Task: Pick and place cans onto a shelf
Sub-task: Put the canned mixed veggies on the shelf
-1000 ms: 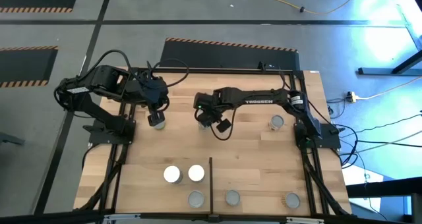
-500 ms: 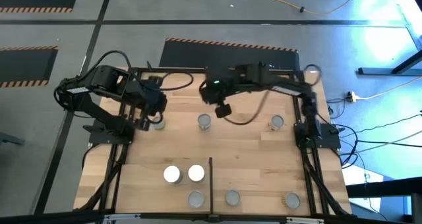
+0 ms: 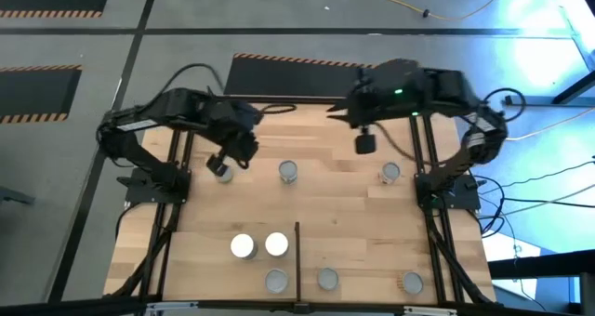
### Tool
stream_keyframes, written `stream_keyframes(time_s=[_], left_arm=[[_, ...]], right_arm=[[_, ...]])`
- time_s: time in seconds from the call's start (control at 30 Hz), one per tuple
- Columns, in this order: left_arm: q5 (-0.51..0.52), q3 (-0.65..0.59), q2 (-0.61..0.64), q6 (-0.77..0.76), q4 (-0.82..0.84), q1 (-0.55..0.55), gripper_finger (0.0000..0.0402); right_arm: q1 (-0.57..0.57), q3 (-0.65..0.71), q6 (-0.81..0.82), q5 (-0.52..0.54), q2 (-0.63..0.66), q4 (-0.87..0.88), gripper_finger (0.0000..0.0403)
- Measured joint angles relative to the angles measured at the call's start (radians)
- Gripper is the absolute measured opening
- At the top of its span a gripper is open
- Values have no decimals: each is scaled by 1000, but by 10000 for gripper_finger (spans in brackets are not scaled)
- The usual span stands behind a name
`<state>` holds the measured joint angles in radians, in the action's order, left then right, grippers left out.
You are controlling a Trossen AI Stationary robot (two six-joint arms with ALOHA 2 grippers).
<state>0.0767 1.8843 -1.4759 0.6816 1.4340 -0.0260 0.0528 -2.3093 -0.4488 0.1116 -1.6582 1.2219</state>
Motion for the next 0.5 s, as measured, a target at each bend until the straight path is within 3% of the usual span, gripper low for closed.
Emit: stream_keyframes(time_s=[0.23,0.5], left_arm=[[-144,0,-166,87,19,-66,40],[-312,0,-350,63,-5,-108,40]], right_arm=[[3,0,-1,1,93,53,53],[3,1,-2,2,138,121,53]])
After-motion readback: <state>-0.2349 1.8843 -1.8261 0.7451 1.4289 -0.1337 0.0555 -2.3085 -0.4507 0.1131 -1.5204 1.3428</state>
